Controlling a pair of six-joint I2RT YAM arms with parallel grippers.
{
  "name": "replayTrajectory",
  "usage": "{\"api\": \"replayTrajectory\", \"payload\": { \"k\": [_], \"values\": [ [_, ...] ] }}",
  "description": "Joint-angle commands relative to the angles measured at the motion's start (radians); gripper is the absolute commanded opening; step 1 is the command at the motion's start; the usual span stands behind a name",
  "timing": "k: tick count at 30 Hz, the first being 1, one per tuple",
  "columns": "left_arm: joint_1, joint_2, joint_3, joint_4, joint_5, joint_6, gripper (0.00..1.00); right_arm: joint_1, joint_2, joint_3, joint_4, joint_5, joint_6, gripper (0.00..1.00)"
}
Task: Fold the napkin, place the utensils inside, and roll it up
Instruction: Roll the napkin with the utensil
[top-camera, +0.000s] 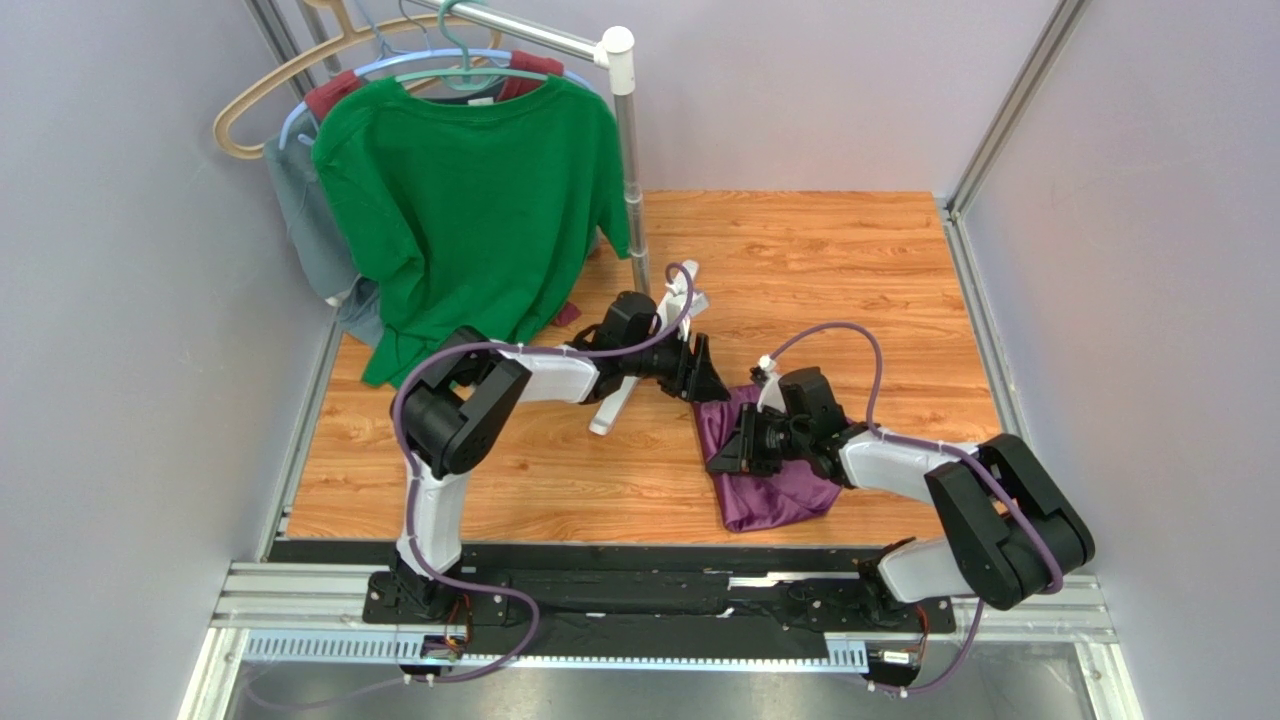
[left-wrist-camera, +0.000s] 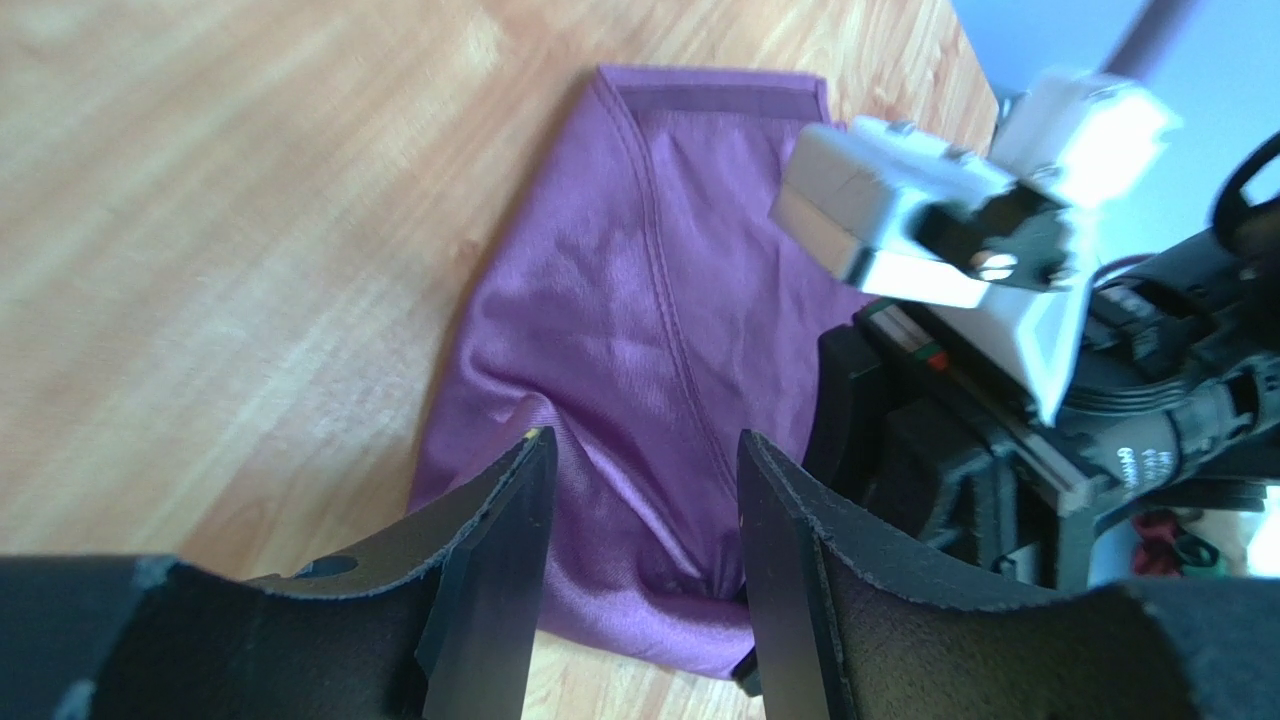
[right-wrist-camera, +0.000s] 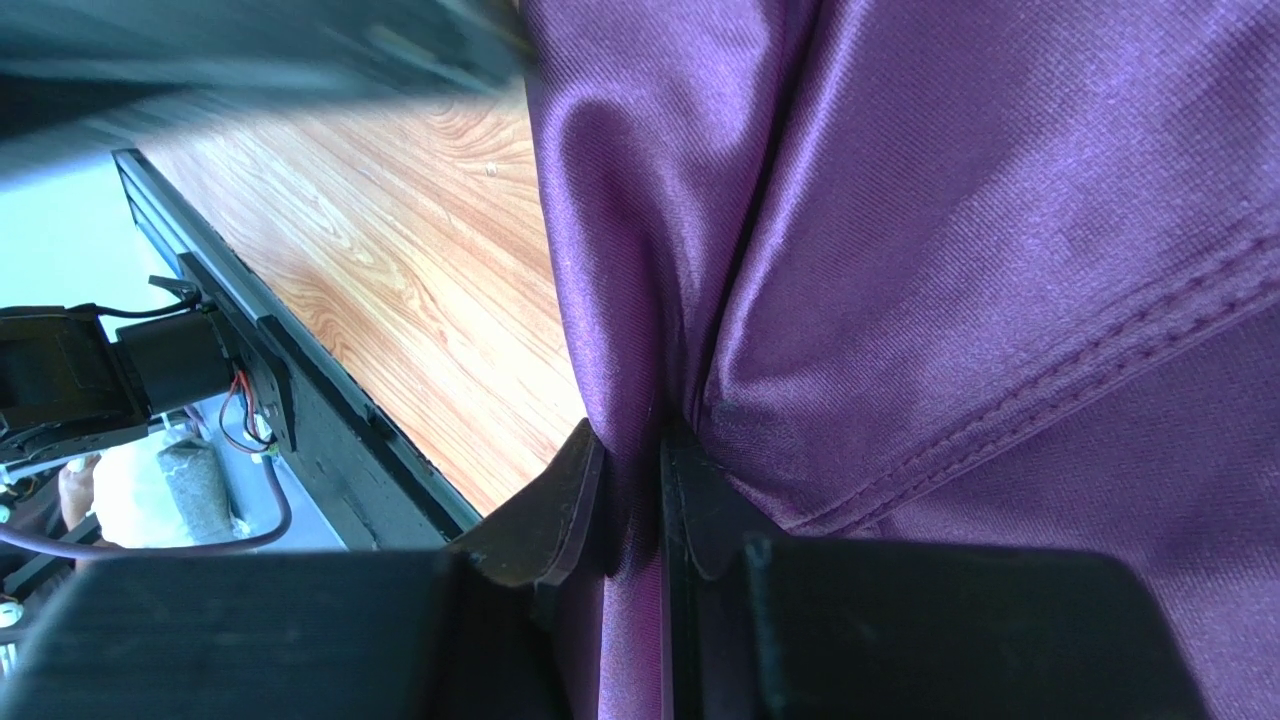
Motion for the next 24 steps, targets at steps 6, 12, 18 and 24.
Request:
{"api": "replayTrajectory", "payload": {
  "k": [6, 12, 18, 24],
  "values": [
    [-0.029, 0.083, 0.088, 0.010, 0.062, -0.042, 0.56, -0.012, 0.013, -0.020, -0.092, 0.054, -0.049, 0.00],
    [-0.032, 0.091, 0.132, -0.175, -0.013, 0.053, 0.56, -0.013, 0.007, -0.019, -0.121, 0.059, -0.051, 0.00],
    [-0.033, 0.072, 0.131, -0.332, -0.100, 0.124, 0.56, -0.015, 0.004, -0.032, -0.112, 0.057, -0.045, 0.00],
    [-0.032, 0.034, 0.056, -0.327, -0.122, 0.124, 0.56, -0.025, 0.013, -0.031, -0.107, 0.033, -0.051, 0.00]
  ]
}}
